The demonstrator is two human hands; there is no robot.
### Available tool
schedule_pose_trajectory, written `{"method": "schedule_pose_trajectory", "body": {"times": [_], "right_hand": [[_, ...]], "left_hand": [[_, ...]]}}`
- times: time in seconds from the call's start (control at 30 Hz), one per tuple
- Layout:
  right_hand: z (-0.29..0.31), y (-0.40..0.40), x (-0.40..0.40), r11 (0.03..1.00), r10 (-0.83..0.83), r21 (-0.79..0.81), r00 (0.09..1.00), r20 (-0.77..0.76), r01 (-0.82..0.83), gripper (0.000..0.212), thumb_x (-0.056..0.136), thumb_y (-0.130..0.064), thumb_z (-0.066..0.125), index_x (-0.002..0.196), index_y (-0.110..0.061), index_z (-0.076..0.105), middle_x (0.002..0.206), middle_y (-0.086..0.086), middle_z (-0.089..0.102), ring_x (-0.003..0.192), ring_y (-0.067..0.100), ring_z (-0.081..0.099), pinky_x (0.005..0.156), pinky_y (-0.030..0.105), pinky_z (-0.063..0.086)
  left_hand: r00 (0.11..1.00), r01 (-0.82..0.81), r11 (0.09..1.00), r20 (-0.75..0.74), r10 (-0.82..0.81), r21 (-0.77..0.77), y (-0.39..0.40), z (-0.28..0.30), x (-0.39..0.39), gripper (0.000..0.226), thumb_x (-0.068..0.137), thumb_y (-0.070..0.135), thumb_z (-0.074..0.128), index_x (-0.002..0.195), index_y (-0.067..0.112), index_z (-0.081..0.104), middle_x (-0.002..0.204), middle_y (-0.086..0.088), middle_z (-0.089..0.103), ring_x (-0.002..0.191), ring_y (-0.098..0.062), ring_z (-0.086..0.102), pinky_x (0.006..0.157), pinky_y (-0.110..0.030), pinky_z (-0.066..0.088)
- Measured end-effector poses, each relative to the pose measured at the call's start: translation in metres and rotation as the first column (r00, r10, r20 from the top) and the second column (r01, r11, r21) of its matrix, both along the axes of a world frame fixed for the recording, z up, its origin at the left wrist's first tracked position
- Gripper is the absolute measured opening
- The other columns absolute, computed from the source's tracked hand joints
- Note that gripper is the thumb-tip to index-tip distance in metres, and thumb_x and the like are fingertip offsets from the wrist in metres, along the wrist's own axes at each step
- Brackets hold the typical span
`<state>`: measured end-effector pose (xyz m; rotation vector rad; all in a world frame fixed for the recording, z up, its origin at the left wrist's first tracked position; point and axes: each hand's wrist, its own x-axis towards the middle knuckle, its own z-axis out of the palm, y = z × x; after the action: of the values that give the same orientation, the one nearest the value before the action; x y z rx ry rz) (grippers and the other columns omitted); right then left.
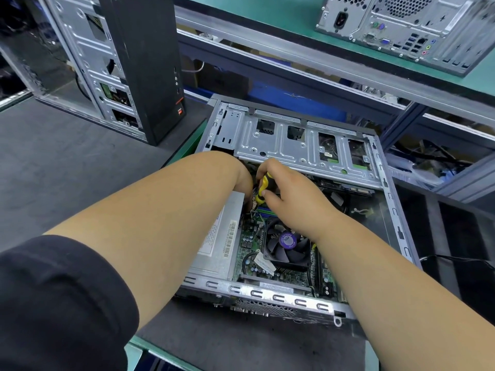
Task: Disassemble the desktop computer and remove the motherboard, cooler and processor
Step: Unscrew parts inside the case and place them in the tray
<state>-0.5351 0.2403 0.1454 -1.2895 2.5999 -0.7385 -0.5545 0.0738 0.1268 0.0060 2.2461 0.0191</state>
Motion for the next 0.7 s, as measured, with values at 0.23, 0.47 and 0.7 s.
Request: {"method": "schedule_pose_trajectory", "body": {"times": [0.23, 0.47, 0.7], "right_hand": [[-0.0020, -0.0022, 0.0016, 1.000, 0.020, -0.003, 1.000, 0.002, -0.020, 0.025, 0.092, -0.015, 0.059, 0.113, -0.023, 0.046, 0.090, -0.006, 0.053, 0.073, 0.018, 0.047, 0.062, 0.035, 0.041], [0.0002, -0.0013, 0.0017, 1.000, -0.003, -0.024, 1.000, -0.007, 0.003, 0.025, 0.093, -0.016, 0.059, 0.112, -0.024, 0.046, 0.095, -0.001, 0.059, 0.078, 0.023, 0.053, 0.068, 0.040, 0.048], [-0.0004, -0.0005, 0.0010, 1.000, -0.005, -0.028, 1.000, -0.010, 0.004, 0.024, 0.092, -0.016, 0.059, 0.111, -0.024, 0.046, 0.079, -0.010, 0.050, 0.066, 0.009, 0.047, 0.057, 0.033, 0.037]], "left_hand": [[0.999, 0.036, 0.999, -0.023, -0.037, -0.023, -0.0004, -0.0041, -0.0029, 0.007, 0.097, 0.023, 0.050, 0.093, 0.017, 0.050, 0.082, -0.001, 0.047, 0.095, -0.024, 0.050, 0.102, -0.043, 0.042], [0.997, 0.080, 0.996, -0.008, -0.080, -0.029, 0.0011, -0.0087, -0.0045, 0.003, 0.098, 0.020, 0.048, 0.096, 0.018, 0.048, 0.081, 0.000, 0.046, 0.095, -0.025, 0.050, 0.102, -0.043, 0.043], [0.998, 0.063, 0.998, -0.001, -0.063, -0.013, 0.0001, -0.0057, -0.0024, 0.008, 0.097, 0.022, 0.050, 0.090, 0.018, 0.050, 0.083, -0.001, 0.049, 0.092, -0.025, 0.052, 0.099, -0.042, 0.045]]}}
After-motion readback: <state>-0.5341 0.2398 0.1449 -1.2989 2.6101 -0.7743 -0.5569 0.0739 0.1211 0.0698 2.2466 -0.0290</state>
